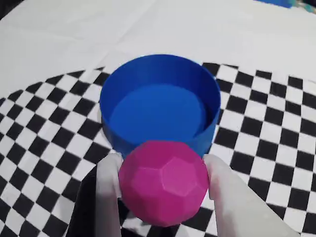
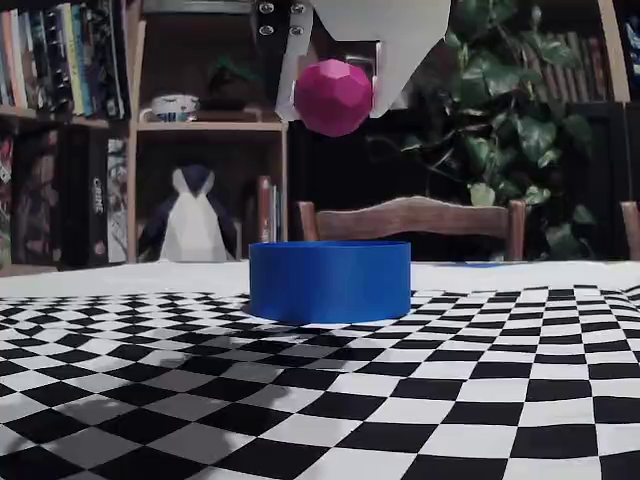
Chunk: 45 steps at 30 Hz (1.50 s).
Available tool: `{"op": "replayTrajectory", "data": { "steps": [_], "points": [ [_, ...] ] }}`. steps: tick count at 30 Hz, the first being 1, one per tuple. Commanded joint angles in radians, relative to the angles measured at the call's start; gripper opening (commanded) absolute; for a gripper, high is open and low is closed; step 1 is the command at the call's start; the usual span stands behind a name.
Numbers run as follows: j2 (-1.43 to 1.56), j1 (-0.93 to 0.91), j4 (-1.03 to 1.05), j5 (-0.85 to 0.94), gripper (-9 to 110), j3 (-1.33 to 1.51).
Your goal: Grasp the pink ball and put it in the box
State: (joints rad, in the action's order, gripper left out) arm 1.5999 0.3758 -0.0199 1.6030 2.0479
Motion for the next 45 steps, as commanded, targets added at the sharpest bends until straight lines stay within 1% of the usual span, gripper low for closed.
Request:
{"op": "replayTrajectory", "data": {
  "steps": [1,29,45],
  "points": [
    [-0.028,0.003,-0.018,-0.006,0,-0.084],
    [-0.370,0.018,-0.011,-0.008,0,-0.445],
    [-0.525,0.023,0.035,-0.008,0,-0.661]
  ]
}}
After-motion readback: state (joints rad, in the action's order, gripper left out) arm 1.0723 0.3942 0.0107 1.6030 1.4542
